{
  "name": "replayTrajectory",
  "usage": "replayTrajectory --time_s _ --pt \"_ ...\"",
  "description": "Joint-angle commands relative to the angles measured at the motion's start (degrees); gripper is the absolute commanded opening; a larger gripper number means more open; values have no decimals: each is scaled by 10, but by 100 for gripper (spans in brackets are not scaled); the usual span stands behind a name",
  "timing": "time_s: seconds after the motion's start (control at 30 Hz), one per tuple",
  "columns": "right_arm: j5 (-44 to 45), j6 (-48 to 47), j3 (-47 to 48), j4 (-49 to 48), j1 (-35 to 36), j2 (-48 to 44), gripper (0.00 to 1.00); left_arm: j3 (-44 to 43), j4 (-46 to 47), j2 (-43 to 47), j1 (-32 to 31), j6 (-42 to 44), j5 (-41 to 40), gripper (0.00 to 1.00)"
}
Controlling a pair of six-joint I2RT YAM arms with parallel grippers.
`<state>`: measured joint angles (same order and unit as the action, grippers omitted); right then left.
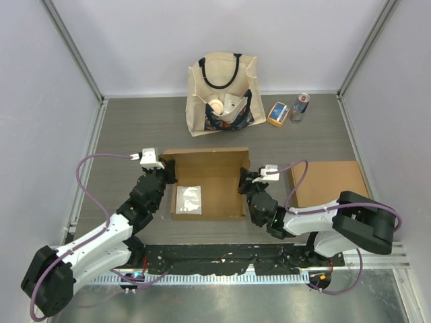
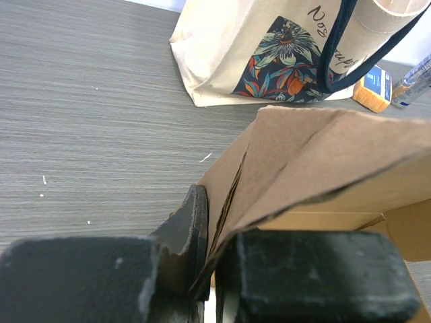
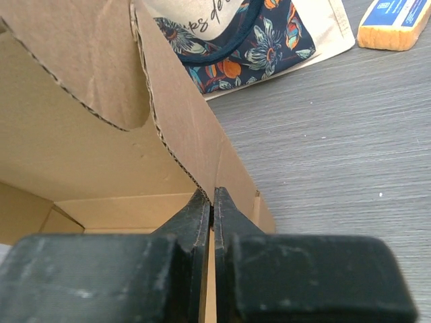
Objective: Fold the paper box
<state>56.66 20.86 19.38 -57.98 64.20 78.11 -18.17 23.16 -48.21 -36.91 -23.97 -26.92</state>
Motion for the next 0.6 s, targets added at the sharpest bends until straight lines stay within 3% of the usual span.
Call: replayTrajectory --time_s 0.0,0.2,0.3,0.33,0.37,0.4,0.43,0.47,0.57 --pt "-15 1 -27 -58 29 54 1 35 5 0 -14 -53 55 0" --pt "-13 -17 -69 -114 61 86 2 53 15 -1 -15 -59 47 0" --pt "-3 8 -70 -11 103 18 22 62 10 17 -16 -60 44 0" --pt "-2 29 -58 57 115 -52 33 62 1 23 -16 -58 43 0" --pt "-1 66 -41 238 127 -95 41 63 -4 29 -16 -55 42 0" --pt "-8 109 -7 330 128 -130 52 62 -10 41 -16 -53 38 0" --pt "-21 170 6 407 127 -160 71 62 -15 44 -17 -51 37 0" --pt "-57 187 18 536 122 -219 77 63 -16 49 -16 -47 36 0" --pt "-140 234 72 746 122 -320 85 63 -15 55 -18 -42 39 0"
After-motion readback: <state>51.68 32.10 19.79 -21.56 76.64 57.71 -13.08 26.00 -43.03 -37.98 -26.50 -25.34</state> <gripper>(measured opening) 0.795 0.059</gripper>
